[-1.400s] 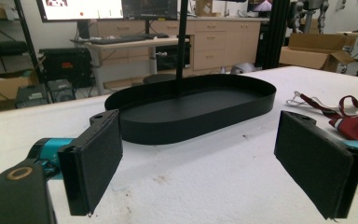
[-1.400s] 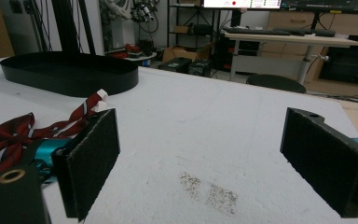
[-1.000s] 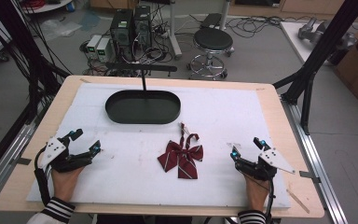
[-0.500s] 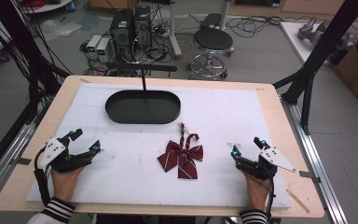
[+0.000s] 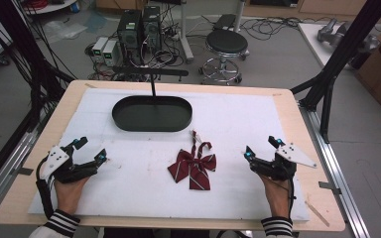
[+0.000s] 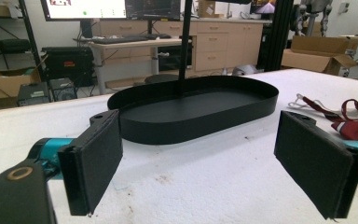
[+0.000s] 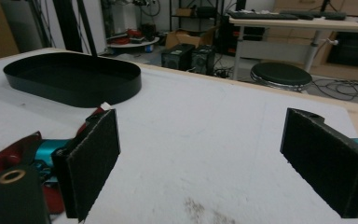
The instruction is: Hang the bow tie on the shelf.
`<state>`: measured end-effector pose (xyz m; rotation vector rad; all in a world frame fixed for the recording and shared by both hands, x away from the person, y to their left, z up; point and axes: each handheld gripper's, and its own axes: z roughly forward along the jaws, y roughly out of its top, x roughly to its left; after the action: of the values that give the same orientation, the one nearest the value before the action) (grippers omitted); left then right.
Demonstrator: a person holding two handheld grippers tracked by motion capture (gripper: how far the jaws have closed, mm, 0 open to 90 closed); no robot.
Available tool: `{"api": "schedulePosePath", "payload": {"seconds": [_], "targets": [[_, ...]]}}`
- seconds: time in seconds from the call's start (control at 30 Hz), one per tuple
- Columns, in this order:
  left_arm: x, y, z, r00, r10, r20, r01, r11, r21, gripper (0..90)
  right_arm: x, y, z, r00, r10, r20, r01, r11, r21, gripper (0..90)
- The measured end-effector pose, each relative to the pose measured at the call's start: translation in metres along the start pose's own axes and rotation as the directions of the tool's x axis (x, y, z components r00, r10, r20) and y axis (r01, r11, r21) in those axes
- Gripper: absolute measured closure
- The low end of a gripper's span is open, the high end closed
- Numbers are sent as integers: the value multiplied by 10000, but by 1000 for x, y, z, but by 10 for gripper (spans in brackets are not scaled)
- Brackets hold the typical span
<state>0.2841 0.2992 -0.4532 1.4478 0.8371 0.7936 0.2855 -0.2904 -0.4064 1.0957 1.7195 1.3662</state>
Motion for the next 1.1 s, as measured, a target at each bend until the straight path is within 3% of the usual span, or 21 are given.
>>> {"api": "schedulePosePath", "payload": {"seconds": [0.17, 0.27, 0.4, 0.43, 0.5, 0.63, 0.77, 0.83, 1.03, 1.1], "targets": [[0, 0, 0, 10000, -1, -16, 1, 10000, 9, 156, 6, 21, 17, 9989, -165, -444, 190, 9982, 563, 108], [0, 0, 0, 10000, -4, -26, 4, 10000, 11, 156, 13, 35, 29, 9951, -463, -874, 551, 9933, 1015, 108], [0, 0, 0, 10000, -52, -43, 52, 10000, -24, 156, 21, 47, 43, 9904, -736, -1173, 908, 9847, 1484, 108], [0, 0, 0, 10000, -61, -47, 60, 10000, -16, 156, 27, 55, 53, 9846, -935, -1479, 1203, 9754, 1847, 108], [0, 0, 0, 10000, -61, -44, 61, 10000, -21, 156, 32, 60, 61, 9784, -1253, -1642, 1574, 9671, 2000, 108], [0, 0, 0, 10000, -54, -49, 54, 10000, -16, 156, 39, 69, 73, 9741, -1290, -1858, 1692, 9607, 2202, 109], [0, 0, 0, 10000, -45, -49, 45, 10000, -14, 156, 50, 77, 93, 9636, -1597, -2144, 2193, 9308, 2923, 110], [0, 0, 0, 10000, -54, -46, 54, 10000, -24, 156, 53, 79, 101, 9666, -1514, -2068, 2146, 9192, 3302, 145], [0, 0, 0, 9999, -91, -58, 90, 10000, -40, 156, 58, 83, 116, 9667, -1354, -2171, 2112, 9011, 3787, 158], [0, 0, 0, 9999, -103, -52, 103, 9999, -42, 156, 61, 82, 125, 9635, -1307, -2337, 2198, 8847, 4111, 159]]}}
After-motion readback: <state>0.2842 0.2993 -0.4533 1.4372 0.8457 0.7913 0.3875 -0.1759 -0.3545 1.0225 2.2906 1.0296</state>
